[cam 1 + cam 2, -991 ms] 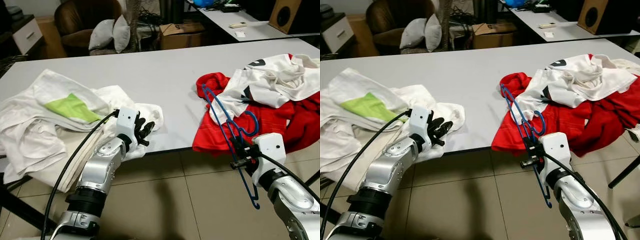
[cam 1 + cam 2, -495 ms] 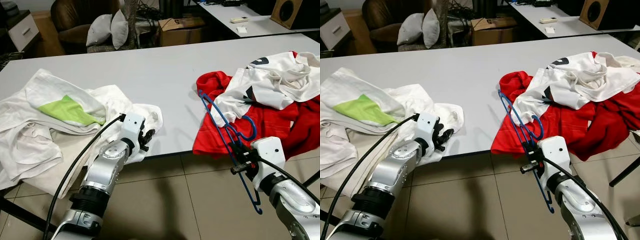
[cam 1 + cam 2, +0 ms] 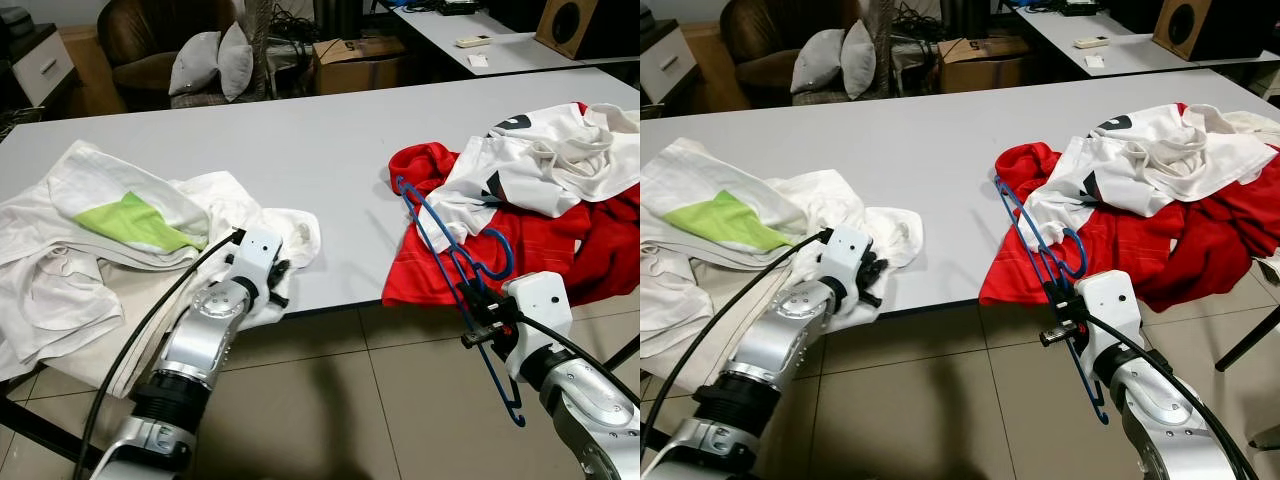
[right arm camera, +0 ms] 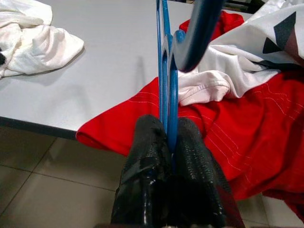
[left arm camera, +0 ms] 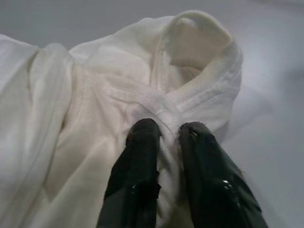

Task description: Hang hanger

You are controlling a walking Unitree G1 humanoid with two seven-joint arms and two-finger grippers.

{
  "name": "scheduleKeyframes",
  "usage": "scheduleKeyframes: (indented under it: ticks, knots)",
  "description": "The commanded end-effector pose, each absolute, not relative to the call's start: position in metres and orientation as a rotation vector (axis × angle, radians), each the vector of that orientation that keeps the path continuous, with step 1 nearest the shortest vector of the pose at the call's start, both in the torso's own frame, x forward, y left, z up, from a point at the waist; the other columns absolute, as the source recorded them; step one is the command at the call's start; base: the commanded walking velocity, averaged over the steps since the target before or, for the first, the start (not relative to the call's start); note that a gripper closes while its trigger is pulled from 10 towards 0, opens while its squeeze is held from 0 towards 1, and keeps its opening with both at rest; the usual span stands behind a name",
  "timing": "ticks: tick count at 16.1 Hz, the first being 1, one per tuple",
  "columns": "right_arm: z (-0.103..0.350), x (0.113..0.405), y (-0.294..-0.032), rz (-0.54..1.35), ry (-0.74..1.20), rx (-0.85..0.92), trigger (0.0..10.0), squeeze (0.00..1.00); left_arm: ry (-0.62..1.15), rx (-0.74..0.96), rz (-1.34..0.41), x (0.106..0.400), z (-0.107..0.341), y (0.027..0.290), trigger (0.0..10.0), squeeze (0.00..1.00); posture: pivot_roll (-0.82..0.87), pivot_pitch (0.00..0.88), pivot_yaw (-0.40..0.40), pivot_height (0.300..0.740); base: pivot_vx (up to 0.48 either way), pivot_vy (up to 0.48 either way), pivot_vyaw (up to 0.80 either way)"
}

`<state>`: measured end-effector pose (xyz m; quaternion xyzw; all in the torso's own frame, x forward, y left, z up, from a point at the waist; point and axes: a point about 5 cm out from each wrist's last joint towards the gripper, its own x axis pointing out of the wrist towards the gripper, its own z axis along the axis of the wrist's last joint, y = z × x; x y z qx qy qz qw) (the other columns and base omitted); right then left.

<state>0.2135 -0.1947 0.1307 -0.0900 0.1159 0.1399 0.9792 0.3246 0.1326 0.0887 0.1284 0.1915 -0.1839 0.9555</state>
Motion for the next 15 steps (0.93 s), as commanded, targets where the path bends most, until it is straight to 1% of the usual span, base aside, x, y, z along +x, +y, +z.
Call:
scheduleKeyframes:
  ticks: [1,5,6,9,11,13,14,15]
  knots:
    - [0.133,0.214,-0.192,0.297,0.226,-0.185,10.0,0.00,0.405,0.305,-0.353,0.327,0.089,0.137,0.0,0.00,-0.17,0.000,0.088,0.740,0.000,0.000,0.00]
    - [0.133,0.215,-0.190,0.301,0.224,-0.185,10.0,0.00,0.424,0.324,-0.353,0.325,0.086,0.140,0.0,0.00,-0.17,0.000,0.089,0.740,0.000,0.000,0.00]
    - [0.133,0.215,-0.191,0.299,0.224,-0.188,10.0,0.00,0.378,0.279,-0.354,0.327,0.092,0.141,0.0,0.00,-0.17,0.000,0.088,0.740,0.000,0.000,0.00]
    - [0.135,0.217,-0.193,0.289,0.216,-0.190,10.0,0.00,0.325,0.248,-0.356,0.330,0.100,0.143,0.0,0.00,-0.16,0.000,0.087,0.740,0.000,0.000,0.00]
    - [0.147,0.223,-0.195,0.277,0.159,-0.167,10.0,0.00,0.229,0.202,-0.372,0.337,0.122,0.147,0.0,0.00,-0.16,0.000,0.087,0.740,0.000,0.000,0.00]
    - [0.151,0.232,-0.200,0.250,0.135,-0.142,10.0,0.00,0.147,0.148,-0.394,0.350,0.146,0.148,0.0,0.00,-0.14,0.000,0.068,0.740,0.000,0.000,0.00]
    - [0.146,0.234,-0.202,0.228,0.140,-0.129,10.0,0.00,0.122,0.138,-0.434,0.359,0.156,0.147,0.0,0.00,-0.13,0.000,0.067,0.740,0.000,0.000,0.00]
    - [0.148,0.235,-0.203,0.213,0.140,-0.145,10.0,0.00,0.098,0.168,-0.468,0.371,0.171,0.144,0.0,0.00,-0.14,0.000,0.070,0.740,0.000,0.000,0.00]
